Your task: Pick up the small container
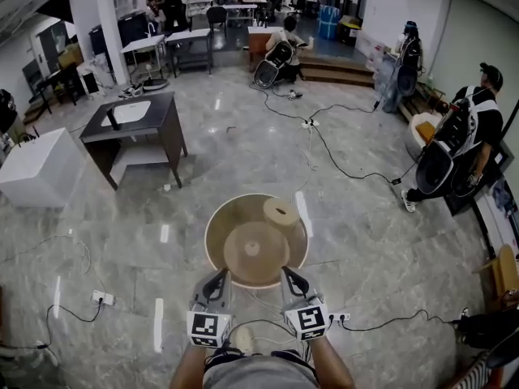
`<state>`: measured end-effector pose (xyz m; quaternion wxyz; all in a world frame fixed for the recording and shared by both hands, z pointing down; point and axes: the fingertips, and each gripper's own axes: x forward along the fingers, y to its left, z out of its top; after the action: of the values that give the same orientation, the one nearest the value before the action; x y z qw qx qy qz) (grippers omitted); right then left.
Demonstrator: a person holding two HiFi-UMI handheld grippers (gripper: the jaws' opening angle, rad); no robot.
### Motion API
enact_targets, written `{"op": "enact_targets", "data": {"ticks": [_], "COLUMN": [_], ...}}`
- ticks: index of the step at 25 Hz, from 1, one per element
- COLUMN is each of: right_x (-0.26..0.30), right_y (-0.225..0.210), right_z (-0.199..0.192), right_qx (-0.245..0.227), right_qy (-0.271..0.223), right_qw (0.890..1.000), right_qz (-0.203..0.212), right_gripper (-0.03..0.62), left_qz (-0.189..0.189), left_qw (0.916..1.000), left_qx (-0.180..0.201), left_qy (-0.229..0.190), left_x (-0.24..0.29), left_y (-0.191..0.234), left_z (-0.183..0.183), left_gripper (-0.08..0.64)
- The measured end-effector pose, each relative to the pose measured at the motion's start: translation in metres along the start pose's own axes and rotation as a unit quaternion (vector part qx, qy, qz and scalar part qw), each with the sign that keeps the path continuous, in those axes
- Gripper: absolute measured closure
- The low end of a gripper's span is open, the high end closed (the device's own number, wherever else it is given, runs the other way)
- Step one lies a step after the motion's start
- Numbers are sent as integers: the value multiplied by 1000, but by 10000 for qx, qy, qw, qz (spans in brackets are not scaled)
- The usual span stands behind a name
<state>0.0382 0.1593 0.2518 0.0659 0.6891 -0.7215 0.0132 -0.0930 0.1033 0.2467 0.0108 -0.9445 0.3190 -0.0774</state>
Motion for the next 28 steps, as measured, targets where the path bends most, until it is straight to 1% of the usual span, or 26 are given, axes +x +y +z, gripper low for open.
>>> {"op": "enact_targets", "data": {"ticks": [5, 8, 11, 14, 17, 22, 25, 28], "right_x": [33, 48, 60, 71, 93, 150, 187, 227], "right_y": [3, 2, 1, -8, -16, -33, -52, -71], "right_z": [1, 0, -7, -14, -18, -28, -42, -65], "right_qx": [-13, -27, -66, -82, -70, -69, -59, -101], "right_qy": [49, 111, 229, 319, 379, 435, 432, 432], "right_qw": [9996, 9991, 9987, 9984, 9987, 9990, 9983, 9965], "right_qz": [-278, -416, -454, -452, -320, 107, 394, 714], "right_gripper": [591, 591, 591, 591, 591, 591, 591, 591], "left_qz": [-277, -375, -448, -432, -340, -63, 152, 345], "left_qw": [9996, 9993, 9989, 9989, 9990, 9991, 9988, 9980], "left_qx": [-41, -74, -110, -165, -274, -346, -313, -319], "left_qy": [-19, -42, -64, 0, 76, 242, 333, 411], "left_x": [22, 37, 48, 62, 77, 116, 148, 187], "left_y": [32, 48, 59, 66, 75, 94, 102, 108], "left_z": [-5, -9, -13, -21, -28, -42, -55, -76], "left_gripper": [541, 541, 541, 541, 541, 541, 541, 541]}}
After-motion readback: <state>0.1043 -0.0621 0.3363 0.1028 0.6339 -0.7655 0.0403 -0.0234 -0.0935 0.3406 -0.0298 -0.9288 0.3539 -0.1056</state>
